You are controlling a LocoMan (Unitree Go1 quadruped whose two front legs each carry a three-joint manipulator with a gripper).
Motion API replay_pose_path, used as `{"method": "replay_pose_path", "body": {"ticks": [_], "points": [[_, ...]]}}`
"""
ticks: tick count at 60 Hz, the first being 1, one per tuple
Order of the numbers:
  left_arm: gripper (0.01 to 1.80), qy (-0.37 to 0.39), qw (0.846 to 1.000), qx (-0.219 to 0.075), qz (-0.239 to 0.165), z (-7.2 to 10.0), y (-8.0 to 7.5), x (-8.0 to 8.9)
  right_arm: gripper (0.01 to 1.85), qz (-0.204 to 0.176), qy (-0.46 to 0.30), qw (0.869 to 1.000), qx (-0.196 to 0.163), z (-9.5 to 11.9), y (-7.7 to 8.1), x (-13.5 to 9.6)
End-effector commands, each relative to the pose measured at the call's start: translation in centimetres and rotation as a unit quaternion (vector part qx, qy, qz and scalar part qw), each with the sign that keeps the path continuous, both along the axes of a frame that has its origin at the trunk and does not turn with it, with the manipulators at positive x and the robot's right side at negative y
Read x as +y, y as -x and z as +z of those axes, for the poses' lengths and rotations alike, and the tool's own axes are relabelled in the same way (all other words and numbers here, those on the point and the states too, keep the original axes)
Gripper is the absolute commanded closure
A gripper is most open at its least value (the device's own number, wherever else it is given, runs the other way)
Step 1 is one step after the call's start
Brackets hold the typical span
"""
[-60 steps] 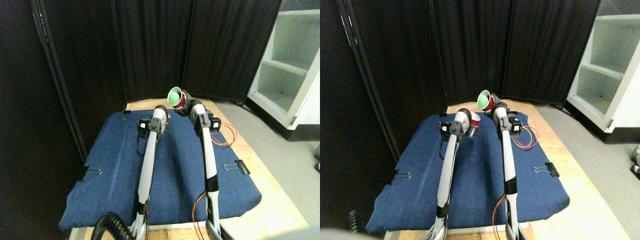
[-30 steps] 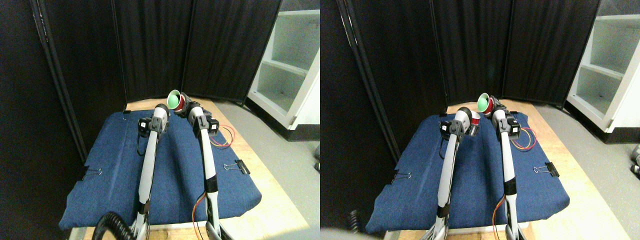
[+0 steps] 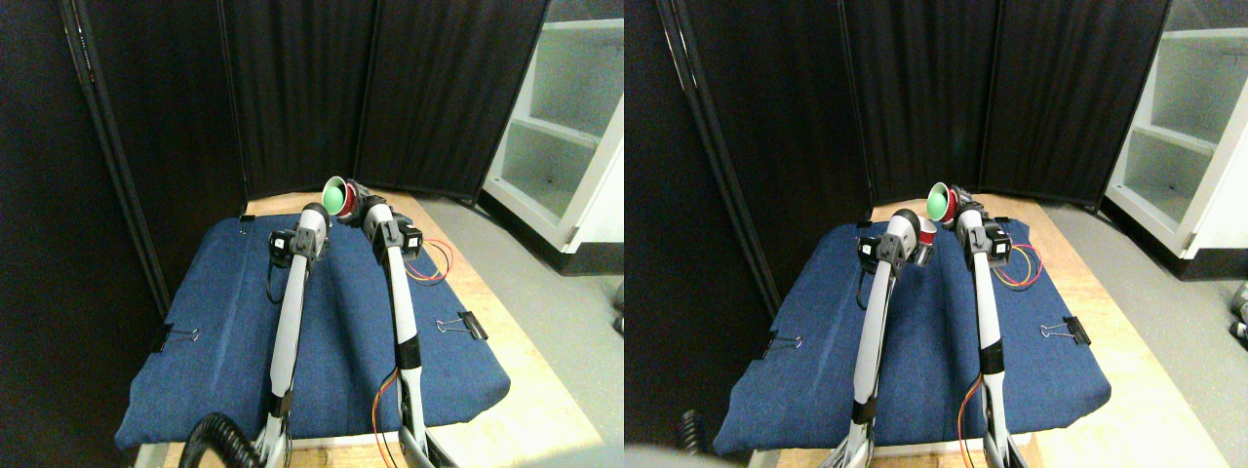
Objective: Pour (bimanual)
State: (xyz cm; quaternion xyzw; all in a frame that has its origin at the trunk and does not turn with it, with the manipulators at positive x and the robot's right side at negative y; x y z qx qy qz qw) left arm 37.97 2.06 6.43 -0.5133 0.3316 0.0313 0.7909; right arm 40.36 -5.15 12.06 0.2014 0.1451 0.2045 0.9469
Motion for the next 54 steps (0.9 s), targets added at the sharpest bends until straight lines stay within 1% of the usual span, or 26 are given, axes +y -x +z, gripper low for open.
{"method": "replay_pose_path", "body": {"ticks": [1, 8, 12, 19, 26, 35, 40, 54], "points": [[1.80, 0.010, 1.000, -0.010, -0.001, 0.37, -0.40, -0.13, 1.84, 0.003, -0.002, 1.000, -0.026, 1.31, 0.21, 0.35], [1.80, 0.011, 1.000, -0.012, -0.001, 0.27, -0.48, -0.17, 1.84, 0.005, 0.012, 0.999, -0.036, 1.49, 0.22, 0.38], [1.80, 0.013, 1.000, -0.008, 0.000, 0.24, -0.50, -0.16, 1.85, 0.022, 0.015, 0.999, -0.047, 1.52, 0.12, 0.36], [1.80, 0.013, 1.000, -0.004, 0.007, 0.22, -0.55, -0.08, 1.84, 0.019, 0.034, 0.998, -0.047, 1.56, 0.25, 0.46], [1.80, 0.014, 1.000, -0.009, -0.001, 0.21, -0.55, -0.06, 1.84, 0.036, 0.045, 0.996, -0.062, 1.55, 0.11, 0.47], [1.80, 0.015, 1.000, -0.007, 0.001, 0.36, -0.38, -0.07, 1.83, 0.029, 0.073, 0.994, -0.070, 1.63, 0.44, 0.72], [1.80, 0.023, 1.000, -0.004, 0.001, 0.39, -0.34, -0.02, 1.83, 0.035, 0.082, 0.993, -0.081, 1.63, 0.46, 0.82], [1.80, 0.022, 1.000, -0.006, 0.006, 0.53, -0.06, 0.07, 1.83, 0.030, 0.110, 0.991, -0.077, 1.49, 0.50, 1.17]]}}
